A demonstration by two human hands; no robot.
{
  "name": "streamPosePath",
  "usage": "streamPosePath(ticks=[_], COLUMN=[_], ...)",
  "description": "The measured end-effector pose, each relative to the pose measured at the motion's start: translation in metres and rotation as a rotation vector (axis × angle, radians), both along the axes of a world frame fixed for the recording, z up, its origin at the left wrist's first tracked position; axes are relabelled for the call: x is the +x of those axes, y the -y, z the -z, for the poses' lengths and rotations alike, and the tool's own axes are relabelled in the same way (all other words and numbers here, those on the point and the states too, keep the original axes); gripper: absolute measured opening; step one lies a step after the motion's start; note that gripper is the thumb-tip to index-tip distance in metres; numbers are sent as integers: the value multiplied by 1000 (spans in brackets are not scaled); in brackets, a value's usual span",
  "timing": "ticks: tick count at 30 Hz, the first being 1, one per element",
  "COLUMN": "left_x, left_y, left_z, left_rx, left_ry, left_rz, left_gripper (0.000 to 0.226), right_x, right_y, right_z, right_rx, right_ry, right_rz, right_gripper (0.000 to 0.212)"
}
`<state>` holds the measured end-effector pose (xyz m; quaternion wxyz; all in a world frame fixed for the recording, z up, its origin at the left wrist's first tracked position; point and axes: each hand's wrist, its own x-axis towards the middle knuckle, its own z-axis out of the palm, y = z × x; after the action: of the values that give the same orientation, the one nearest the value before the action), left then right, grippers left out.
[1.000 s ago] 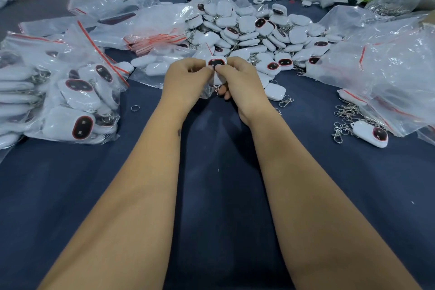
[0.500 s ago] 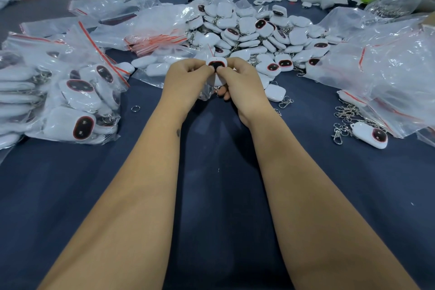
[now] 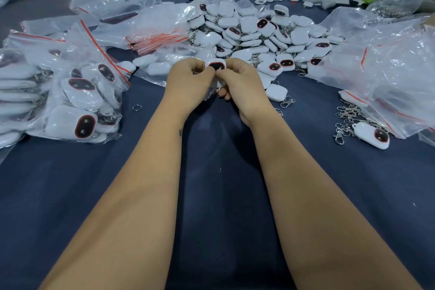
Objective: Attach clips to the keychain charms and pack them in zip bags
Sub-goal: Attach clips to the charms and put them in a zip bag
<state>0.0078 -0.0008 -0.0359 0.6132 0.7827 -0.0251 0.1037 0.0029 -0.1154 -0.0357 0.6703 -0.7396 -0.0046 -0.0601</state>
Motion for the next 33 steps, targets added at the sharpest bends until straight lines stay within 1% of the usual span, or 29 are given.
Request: streamPosePath(ticks=[3, 5, 6, 8, 10, 11, 12, 13, 16, 18, 19, 20, 22, 24, 26, 29, 30, 31, 33], left_x=[1, 2, 3, 3, 2, 2, 2, 2, 2, 1, 0, 1, 0, -4, -5, -4, -4, -3, 0], left_y=[0, -1, -1, -3, -3, -3, -3, -2, -1, -2, -3, -3, -2, 1, 2, 1, 0, -1, -3], left_z=[-1, -1, -1, 1, 4, 5, 6, 6, 5, 4, 4, 3, 3, 1, 1, 1, 0, -1, -2], left_rx=[4, -52, -79, -56, -1, 16, 27, 37, 19, -3, 9, 42, 143, 190, 173, 92, 75, 59, 6], left_ry=[6, -21, -33, -14, 28, 43, 53, 61, 72, 76, 83, 101, 171, 234, 272, 266, 266, 270, 266], left_rz=[-12, -20, -30, -38, -33, -35, -43, -57, -105, -110, -113, -119, -122, -103, -90, -87, -98, -120, -209], left_gripper=[20, 17, 16, 25, 32, 33, 35, 36, 38, 39, 41, 43, 48, 53, 55, 57, 58, 56, 47], right_x=[0, -1, -1, -2, -4, -4, -4, -4, -4, -4, -4, -3, -2, -2, -4, -6, -7, -7, -6], right_y=[0, 0, 1, 4, 6, 5, 4, 3, -3, -5, -5, -4, -4, -4, -3, -6, -7, -8, -7], right_z=[0, -2, -3, -7, -11, -12, -11, -9, 0, 4, 4, 5, 4, 3, 2, 1, 0, 0, -2], right_rx=[13, 86, 156, 362, 563, 610, 593, 504, 37, -182, -253, -278, -213, -152, -113, -165, -189, -199, -185], right_ry=[-1, -17, -17, 25, 80, 94, 103, 110, 138, 178, 198, 204, 170, 138, 134, 159, 178, 204, 246], right_rz=[28, 85, 119, 138, 72, 38, 21, 30, 67, 76, 94, 112, 155, 213, 199, 82, 53, 52, 136], right_gripper=[7, 12, 15, 19, 16, 14, 14, 14, 13, 11, 11, 10, 7, 14, 20, 13, 14, 17, 23])
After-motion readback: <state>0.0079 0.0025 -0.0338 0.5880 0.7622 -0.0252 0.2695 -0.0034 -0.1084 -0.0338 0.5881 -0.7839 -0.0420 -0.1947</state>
